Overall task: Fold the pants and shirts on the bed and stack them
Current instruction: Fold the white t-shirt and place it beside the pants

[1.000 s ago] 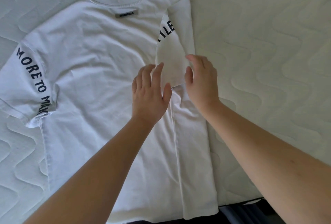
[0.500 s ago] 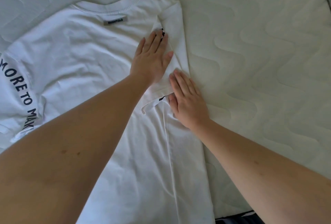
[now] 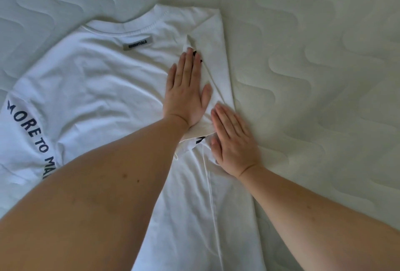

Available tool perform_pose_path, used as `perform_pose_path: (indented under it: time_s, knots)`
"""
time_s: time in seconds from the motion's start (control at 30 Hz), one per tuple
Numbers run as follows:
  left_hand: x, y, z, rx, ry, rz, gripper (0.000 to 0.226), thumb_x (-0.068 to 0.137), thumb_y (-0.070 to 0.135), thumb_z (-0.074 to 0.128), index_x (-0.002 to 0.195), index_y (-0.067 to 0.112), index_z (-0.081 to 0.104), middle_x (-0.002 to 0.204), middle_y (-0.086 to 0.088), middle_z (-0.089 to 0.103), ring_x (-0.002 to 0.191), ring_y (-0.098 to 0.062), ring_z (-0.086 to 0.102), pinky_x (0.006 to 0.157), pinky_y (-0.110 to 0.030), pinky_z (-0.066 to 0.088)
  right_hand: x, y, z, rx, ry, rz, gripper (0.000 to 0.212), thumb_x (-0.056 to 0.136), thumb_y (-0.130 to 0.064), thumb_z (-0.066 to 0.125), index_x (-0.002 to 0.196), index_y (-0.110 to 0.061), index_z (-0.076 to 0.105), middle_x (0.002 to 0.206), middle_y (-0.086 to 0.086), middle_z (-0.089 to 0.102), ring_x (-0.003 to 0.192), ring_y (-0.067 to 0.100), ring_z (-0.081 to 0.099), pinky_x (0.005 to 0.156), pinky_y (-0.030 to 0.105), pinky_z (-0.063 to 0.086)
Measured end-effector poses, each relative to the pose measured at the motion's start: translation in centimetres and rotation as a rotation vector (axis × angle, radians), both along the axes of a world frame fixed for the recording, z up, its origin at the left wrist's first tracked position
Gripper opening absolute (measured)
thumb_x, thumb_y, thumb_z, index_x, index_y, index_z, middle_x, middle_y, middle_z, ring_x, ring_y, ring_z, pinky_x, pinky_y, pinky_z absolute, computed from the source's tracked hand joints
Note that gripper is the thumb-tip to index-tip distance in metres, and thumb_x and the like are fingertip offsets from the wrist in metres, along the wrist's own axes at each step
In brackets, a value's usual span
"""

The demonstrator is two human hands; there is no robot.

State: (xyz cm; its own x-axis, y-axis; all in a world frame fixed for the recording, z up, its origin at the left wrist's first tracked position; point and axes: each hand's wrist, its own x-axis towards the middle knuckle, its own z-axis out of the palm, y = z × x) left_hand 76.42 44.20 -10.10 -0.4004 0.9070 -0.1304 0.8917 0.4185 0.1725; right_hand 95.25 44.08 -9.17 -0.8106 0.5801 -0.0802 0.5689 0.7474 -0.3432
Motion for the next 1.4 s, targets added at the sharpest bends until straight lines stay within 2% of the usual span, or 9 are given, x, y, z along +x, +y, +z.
perform_pose_path:
  time_s: [0.23,0.5,0.87,1.0,1.07,1.17,1.3,1.4]
  knots:
    - [-0.1,0.0,-0.3,-0.041,-0.005,-0.009,0.071,0.099,0.047,0.022,0.157,0.009,0.006,0.166,-0.011,0.005,0.153,-0.021,0.003,0.124,-0.039,0.002,-0.1,-0.1,-0.7,0.004,-0.039,0.011,0.062,0.095,-0.030,0.035,0.151,-0.004,0.032,0.161,0.012,0.024,0.149,0.022,0.021,0.120,0.042,0.023]
    - [-0.2,0.0,-0.9,-0.042,-0.022,-0.020,0.072,0.099,0.048,0.022,0.157,0.010,0.002,0.166,-0.012,0.004,0.153,-0.022,0.002,0.124,-0.040,-0.001,-0.3,-0.1,-0.5,0.016,-0.047,-0.001,0.062,0.092,-0.028,0.038,0.149,-0.003,0.037,0.158,0.011,0.030,0.147,0.023,0.027,0.119,0.042,0.027]
    - [-0.3,-0.2,-0.4,-0.010,-0.052,-0.037,0.078,0.095,0.050,0.022,0.157,0.011,-0.001,0.166,-0.007,-0.002,0.153,-0.019,-0.004,0.124,-0.041,-0.003,-0.1,-0.5,-0.6,0.067,-0.039,-0.003,0.061,0.094,-0.027,0.034,0.150,-0.004,0.034,0.160,0.011,0.026,0.149,0.021,0.022,0.119,0.044,0.026]
    - [-1.6,-0.1,0.8,-0.034,-0.217,-0.099,0.080,0.095,0.048,0.032,0.158,0.013,-0.004,0.166,-0.002,-0.011,0.152,-0.014,-0.012,0.122,-0.037,-0.009,-0.1,-0.8,-0.4,0.099,-0.042,-0.022,0.060,0.096,-0.028,0.030,0.152,-0.006,0.032,0.160,0.010,0.025,0.149,0.020,0.022,0.120,0.044,0.024]
    - [-2.7,-0.2,2.2,0.013,-0.424,-0.091,0.075,0.097,0.036,0.041,0.158,0.015,0.003,0.167,0.001,-0.006,0.152,-0.011,-0.007,0.123,-0.034,-0.007,0.0,-0.7,-0.4,0.108,-0.042,-0.020,0.060,0.096,-0.028,0.030,0.152,-0.006,0.030,0.161,0.009,0.024,0.150,0.020,0.020,0.120,0.044,0.023]
    - [-4.1,-2.6,4.6,0.156,-0.707,0.054,0.073,0.095,0.020,0.048,0.158,0.017,0.012,0.166,0.004,0.006,0.151,-0.012,0.007,0.121,-0.030,0.006,-0.3,-0.9,0.1,0.094,-0.051,-0.034,0.060,0.096,-0.026,0.031,0.152,-0.006,0.030,0.161,0.010,0.024,0.149,0.021,0.021,0.121,0.043,0.022]
    - [-6.4,-9.4,7.5,0.258,-0.779,0.203,0.065,0.094,0.014,0.052,0.154,0.018,0.028,0.160,0.003,0.026,0.147,-0.013,0.025,0.120,-0.031,0.021,-0.8,-1.5,2.0,0.032,-0.081,-0.056,0.058,0.093,-0.023,0.030,0.149,-0.007,0.038,0.157,0.012,0.032,0.146,0.026,0.030,0.121,0.042,0.021]
    - [-9.9,-15.0,8.9,0.330,-0.735,0.231,0.050,0.095,0.012,0.052,0.144,0.020,0.045,0.146,0.003,0.045,0.130,-0.014,0.046,0.109,-0.027,0.037,-3.0,-2.0,4.4,-0.009,-0.070,-0.243,0.060,0.092,-0.028,0.020,0.138,-0.007,0.053,0.147,0.012,0.049,0.138,0.026,0.042,0.120,0.041,0.018]
